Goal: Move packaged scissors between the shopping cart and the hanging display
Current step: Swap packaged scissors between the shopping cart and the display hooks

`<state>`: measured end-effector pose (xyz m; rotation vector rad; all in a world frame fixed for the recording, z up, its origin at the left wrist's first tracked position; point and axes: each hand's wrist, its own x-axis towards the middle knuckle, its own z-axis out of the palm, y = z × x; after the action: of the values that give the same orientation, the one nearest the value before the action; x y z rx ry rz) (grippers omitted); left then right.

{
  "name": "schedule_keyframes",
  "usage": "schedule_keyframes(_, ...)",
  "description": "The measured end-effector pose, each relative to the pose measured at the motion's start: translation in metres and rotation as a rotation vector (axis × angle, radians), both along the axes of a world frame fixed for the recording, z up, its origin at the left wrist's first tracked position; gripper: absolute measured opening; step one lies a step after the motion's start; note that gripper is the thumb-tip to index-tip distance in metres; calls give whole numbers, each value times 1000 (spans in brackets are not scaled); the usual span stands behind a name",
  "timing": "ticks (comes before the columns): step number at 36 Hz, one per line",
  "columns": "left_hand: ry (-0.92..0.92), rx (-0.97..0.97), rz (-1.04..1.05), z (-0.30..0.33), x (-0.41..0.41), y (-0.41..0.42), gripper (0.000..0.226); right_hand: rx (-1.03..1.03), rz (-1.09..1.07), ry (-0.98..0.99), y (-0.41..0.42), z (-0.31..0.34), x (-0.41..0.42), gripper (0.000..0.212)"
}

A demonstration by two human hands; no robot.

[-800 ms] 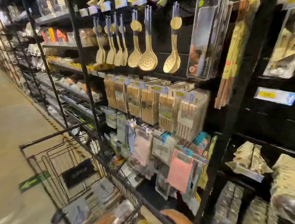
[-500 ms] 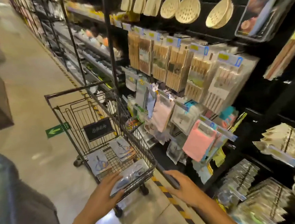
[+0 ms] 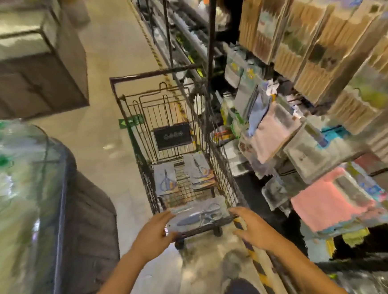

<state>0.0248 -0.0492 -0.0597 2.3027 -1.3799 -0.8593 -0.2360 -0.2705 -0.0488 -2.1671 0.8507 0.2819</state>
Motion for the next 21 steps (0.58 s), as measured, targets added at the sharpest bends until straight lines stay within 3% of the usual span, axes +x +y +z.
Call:
schedule_keyframes(3, 38, 52, 45, 0, -8, -18, 69, 31, 68, 20, -29, -7, 11, 65)
schedule_keyframes(6, 65, 58, 121, -5, -18, -33, 100, 42, 153, 49, -55, -12, 21, 64)
schedule_keyframes(8, 73, 72, 172, -11, -24, -40, 107, 44, 197, 40, -69, -15, 29, 61)
schedule_keyframes(12, 90, 118, 250, -12, -33, -54, 90, 71, 289, 88, -92, -27, 48, 59)
schedule_keyframes(21, 108, 244, 380, -42, -26, -70, 79, 79, 440, 220, -113, -65, 99, 58)
